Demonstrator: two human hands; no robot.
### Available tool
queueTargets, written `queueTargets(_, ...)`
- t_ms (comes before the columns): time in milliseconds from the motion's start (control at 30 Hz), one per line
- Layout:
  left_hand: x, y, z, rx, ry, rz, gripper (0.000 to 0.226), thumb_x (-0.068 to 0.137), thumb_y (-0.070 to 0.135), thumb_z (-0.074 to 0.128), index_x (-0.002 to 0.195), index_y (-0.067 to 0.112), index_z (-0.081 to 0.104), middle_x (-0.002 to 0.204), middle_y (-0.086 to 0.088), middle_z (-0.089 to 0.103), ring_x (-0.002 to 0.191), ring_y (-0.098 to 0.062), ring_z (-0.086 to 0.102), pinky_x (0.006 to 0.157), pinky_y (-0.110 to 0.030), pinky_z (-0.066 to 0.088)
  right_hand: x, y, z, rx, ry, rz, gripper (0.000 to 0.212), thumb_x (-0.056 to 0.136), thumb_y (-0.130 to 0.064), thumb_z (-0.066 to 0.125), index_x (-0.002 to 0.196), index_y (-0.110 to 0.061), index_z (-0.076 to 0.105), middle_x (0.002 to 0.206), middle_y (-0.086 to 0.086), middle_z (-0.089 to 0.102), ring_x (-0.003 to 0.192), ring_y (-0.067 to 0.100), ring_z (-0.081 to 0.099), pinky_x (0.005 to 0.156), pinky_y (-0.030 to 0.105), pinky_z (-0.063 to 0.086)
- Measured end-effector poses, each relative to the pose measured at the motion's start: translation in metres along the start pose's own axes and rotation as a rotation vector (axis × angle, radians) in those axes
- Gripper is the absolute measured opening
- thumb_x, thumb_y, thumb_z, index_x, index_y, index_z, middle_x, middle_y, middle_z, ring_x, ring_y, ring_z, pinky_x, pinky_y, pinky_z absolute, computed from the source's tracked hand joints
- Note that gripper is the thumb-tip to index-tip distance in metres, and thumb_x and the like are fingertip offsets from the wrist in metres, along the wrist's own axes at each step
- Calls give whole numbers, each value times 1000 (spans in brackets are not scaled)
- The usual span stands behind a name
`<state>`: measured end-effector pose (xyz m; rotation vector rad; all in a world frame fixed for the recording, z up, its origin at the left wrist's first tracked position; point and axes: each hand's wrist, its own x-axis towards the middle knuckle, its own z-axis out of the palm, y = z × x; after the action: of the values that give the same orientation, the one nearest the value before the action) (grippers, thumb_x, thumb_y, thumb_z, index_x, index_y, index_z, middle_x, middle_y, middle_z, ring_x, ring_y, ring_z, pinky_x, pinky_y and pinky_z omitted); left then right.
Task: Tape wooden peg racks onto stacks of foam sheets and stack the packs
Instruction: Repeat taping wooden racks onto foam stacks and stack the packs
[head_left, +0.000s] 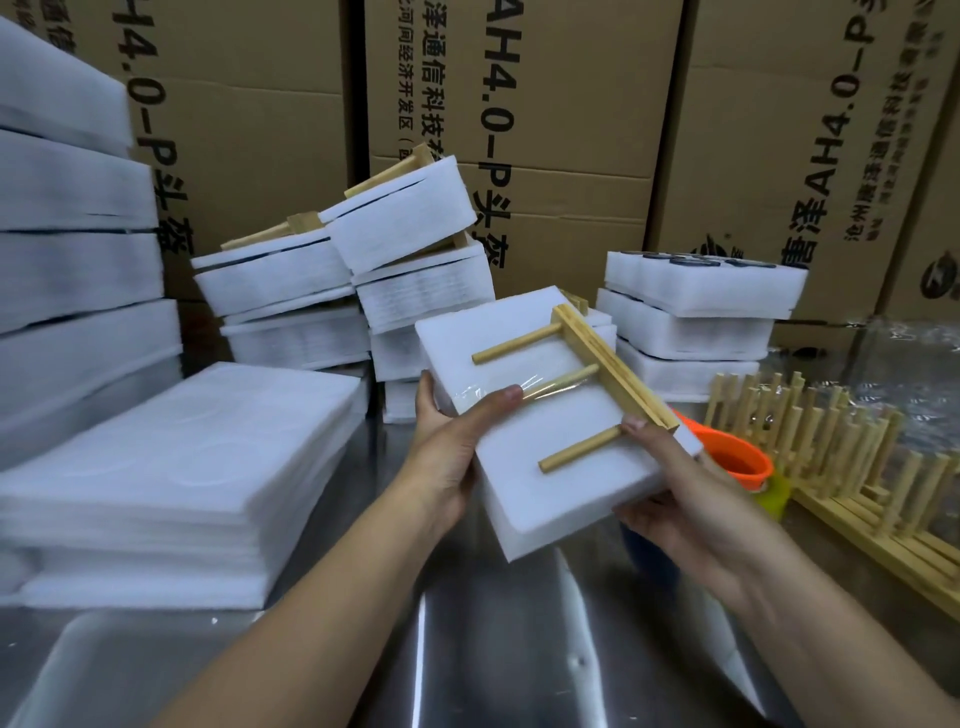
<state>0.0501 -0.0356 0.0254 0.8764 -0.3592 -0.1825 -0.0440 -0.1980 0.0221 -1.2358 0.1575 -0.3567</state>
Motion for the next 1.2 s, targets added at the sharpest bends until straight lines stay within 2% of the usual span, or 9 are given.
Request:
queueTargets(233, 2, -1, -6, 11, 35, 1, 90, 57, 11, 85, 134, 23, 41, 108, -5, 71, 95, -26, 70, 83, -48, 55, -7, 17, 1, 164, -68, 57, 64, 58, -21, 78, 118, -31, 59, 109, 7, 71, 91, 33, 70, 63, 47, 57)
queueTargets(367, 6, -1, -6, -101, 6, -61, 71, 66, 54, 71, 128, 27, 50, 120, -10, 64, 99, -25, 68, 88, -44, 54, -10, 9, 3, 257, 31, -54, 55, 68, -12, 70, 120, -22, 58, 112, 11, 70, 100, 33, 68, 63, 44, 59)
queueTargets(433, 11, -4, -11, -174, 37, -108, 71, 79, 62, 53, 141, 30, 35, 135, -10, 48, 97, -27, 66, 84, -40, 54, -9, -7, 1, 267, 67, -149, 62, 62, -15, 74, 122, -23, 57, 109, 7, 70, 94, 29, 70, 65, 44, 59)
queueTargets(500, 13, -14, -17, -100, 96, -143, 64, 90, 55, 44, 146, 34, 21, 148, -11, 34, 100, -28, 62, 80, -36, 52, -7, -28, 1, 239, 127, -249, 73, 56, -20, 78, 124, -27, 53, 110, 2, 69, 92, 24, 71, 69, 45, 59)
queueTargets(600, 14, -30, -23, 54, 161, -175, 33, 95, 41, 45, 126, 33, 38, 141, -11, 42, 92, -25, 62, 69, -30, 52, 7, -59, 7, 177, 225, -366, 70, 69, -18, 79, 129, -25, 45, 116, -1, 62, 97, 20, 68, 69, 44, 59)
queueTargets(833, 29, -45, -30, 298, 154, -122, 55, 91, 11, 58, 138, 23, 34, 91, -6, 58, 61, -15, 59, 49, -21, 50, 87, -110, 44, 78, 371, -354, 64, 81, -19, 70, 131, -26, 33, 112, -4, 47, 93, 16, 55, 43, 31, 54)
queueTargets(967, 33, -50, -32, 332, 145, -70, 46, 89, 4, 57, 125, 26, 40, 88, -10, 56, 58, -15, 57, 48, -22, 48, 133, -117, 66, -20, 417, -272, 69, 80, -25, 71, 133, -21, 27, 104, -3, 42, 92, 20, 54, 52, 39, 58)
queueTargets(1100, 35, -51, -34, 351, 150, -50, 43, 88, 3, 57, 120, 28, 42, 85, -8, 59, 57, -16, 58, 50, -25, 49, 168, -112, 84, -18, 448, -206, 73, 77, -27, 74, 129, -14, 25, 126, 9, 44, 108, 30, 53, 80, 49, 57)
queueTargets(1200, 35, -50, -35, 395, 155, -35, 44, 89, 6, 56, 121, 29, 40, 83, -6, 60, 53, -12, 57, 48, -21, 47, 187, -104, 91, -21, 475, -162, 74, 76, -28, 74, 129, -14, 26, 125, 12, 45, 105, 28, 49, 85, 47, 55)
